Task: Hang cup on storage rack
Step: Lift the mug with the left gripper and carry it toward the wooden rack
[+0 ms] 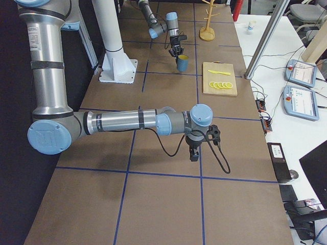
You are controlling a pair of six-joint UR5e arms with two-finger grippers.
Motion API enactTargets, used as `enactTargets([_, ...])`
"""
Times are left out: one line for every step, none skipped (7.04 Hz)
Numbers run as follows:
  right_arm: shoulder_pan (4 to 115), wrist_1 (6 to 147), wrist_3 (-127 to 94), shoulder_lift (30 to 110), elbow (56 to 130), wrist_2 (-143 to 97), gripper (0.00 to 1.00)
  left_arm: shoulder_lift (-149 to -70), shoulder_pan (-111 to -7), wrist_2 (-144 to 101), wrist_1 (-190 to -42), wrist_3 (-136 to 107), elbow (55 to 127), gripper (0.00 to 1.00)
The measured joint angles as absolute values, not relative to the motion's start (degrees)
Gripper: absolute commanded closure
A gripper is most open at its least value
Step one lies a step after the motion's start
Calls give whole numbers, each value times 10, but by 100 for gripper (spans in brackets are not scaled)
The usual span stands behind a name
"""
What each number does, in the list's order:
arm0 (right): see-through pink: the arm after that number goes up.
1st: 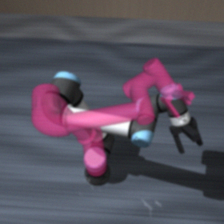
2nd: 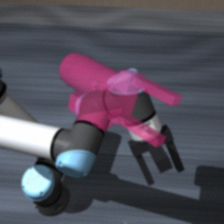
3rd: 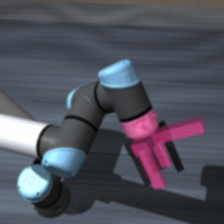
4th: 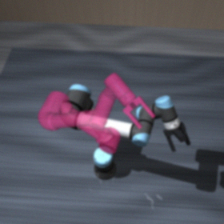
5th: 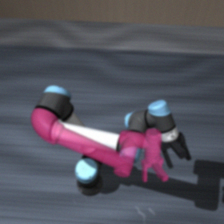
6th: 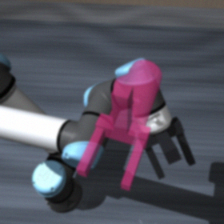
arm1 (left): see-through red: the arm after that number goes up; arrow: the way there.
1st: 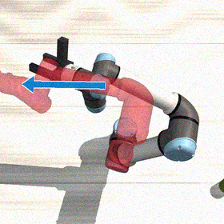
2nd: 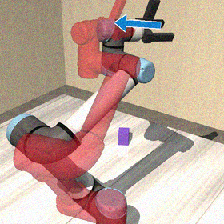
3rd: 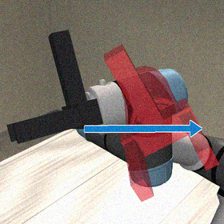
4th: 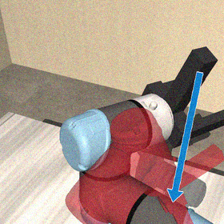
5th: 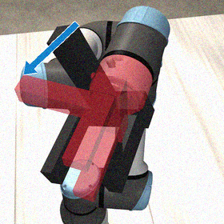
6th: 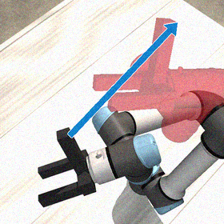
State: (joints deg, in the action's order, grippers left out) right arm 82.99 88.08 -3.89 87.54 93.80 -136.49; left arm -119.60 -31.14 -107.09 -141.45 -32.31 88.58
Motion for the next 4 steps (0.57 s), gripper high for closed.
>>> enactTargets([830, 881, -39, 873, 940, -1365, 0, -1198, -336, -1097, -1415, -358, 892, 100])
enactTargets([831, 881, -38, 873, 941, -1365, 0, -1199, -362, -1123, -1416, -400, 897, 100])
enactTargets([835, 881, -35, 874, 941, -1365, 0, -1198, -385, -1137, -1421, -463, 901, 100])
enactTargets([850, 880, -31, 881, 937, -1366, 0, -1197, -406, -1146, -1429, -527, 904, 100])
